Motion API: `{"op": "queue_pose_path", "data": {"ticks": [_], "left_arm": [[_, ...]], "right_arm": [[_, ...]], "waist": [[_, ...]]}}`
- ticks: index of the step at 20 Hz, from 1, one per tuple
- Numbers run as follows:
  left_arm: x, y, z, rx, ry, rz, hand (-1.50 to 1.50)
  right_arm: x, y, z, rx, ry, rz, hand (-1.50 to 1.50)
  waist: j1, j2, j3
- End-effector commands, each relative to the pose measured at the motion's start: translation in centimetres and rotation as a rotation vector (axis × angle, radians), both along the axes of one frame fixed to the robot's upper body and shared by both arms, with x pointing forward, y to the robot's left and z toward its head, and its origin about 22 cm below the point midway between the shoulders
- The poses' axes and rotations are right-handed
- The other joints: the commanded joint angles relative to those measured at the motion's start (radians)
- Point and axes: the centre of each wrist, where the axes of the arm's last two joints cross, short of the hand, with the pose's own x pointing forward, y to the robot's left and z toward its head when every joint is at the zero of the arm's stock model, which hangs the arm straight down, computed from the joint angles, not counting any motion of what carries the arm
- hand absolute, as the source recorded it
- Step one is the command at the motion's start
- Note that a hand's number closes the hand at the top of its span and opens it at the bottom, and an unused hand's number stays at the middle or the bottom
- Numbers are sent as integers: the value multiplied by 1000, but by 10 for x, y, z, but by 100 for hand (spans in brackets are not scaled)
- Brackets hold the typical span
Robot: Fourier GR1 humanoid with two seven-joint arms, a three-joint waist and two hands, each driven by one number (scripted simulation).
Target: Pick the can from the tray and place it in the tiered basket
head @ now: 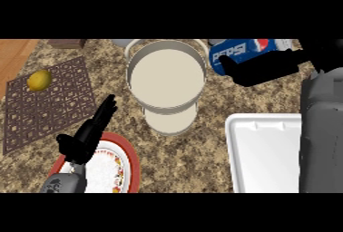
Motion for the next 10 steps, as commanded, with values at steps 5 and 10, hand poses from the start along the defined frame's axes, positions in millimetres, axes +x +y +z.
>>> {"op": "queue_pose_path", "data": {"ticks": [5, 10], "left_arm": [[3, 7, -5, 14, 4, -4, 0], [-4, -2, 9, 7, -10, -29, 0]], "right_arm": [[43, 68, 12, -20, 72, 42, 150], [58, 121, 0, -49, 109, 62, 150]], "waist": [[-1, 3, 1], [20, 4, 0]]}}
